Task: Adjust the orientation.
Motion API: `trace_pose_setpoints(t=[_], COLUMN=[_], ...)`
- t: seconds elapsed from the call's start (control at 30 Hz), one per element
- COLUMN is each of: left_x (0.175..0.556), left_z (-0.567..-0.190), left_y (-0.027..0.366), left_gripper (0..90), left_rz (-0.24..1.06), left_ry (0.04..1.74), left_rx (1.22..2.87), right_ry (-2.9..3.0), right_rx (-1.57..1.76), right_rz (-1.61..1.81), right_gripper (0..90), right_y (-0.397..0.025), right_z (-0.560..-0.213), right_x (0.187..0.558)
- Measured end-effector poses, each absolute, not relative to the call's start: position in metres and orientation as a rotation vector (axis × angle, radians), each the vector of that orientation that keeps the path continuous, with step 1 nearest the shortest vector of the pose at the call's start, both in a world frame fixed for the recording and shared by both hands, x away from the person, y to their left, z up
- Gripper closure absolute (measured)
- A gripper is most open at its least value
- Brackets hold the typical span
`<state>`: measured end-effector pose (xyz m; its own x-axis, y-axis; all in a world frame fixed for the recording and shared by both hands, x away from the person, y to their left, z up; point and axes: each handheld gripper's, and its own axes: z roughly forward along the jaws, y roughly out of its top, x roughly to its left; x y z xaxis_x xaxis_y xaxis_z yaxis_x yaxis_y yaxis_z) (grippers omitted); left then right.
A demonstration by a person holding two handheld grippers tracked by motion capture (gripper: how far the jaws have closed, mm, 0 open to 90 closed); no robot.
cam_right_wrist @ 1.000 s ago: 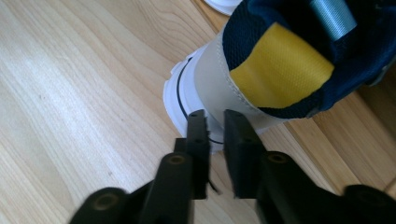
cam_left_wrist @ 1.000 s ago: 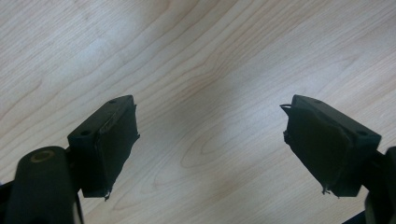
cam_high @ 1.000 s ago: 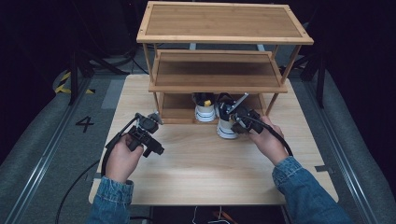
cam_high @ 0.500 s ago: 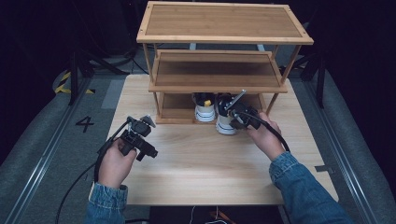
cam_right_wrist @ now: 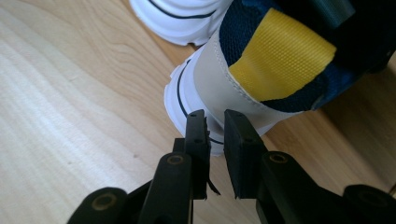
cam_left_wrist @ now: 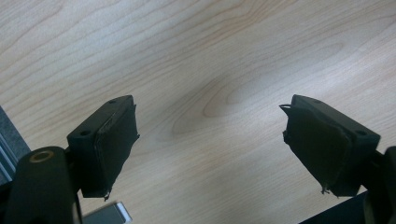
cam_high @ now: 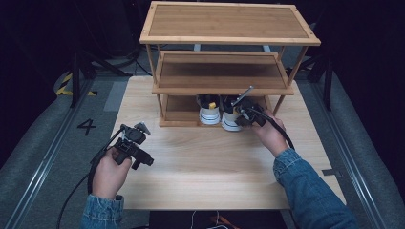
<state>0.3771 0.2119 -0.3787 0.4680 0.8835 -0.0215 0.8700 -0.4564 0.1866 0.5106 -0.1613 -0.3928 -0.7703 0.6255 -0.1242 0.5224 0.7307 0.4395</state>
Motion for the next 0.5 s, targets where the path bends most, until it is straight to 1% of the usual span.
trace_pose_setpoints(t=[0.2,0.5], left_x=[0.37,0.366], left_z=[-0.379,-0.379], left_y=[0.219,0.225], left_gripper=[17.2,17.1], left_rz=[0.113,0.124], left_ry=[1.57,1.579], left_rx=[2.525,2.506], right_ry=[2.617,2.548], right_rx=[0.846,0.786], right_rz=[0.541,0.52], right_gripper=[80.8,80.3], right_y=[-0.156,-0.152], right_z=[-0.397,-0.404], right_x=[0.512,0.513])
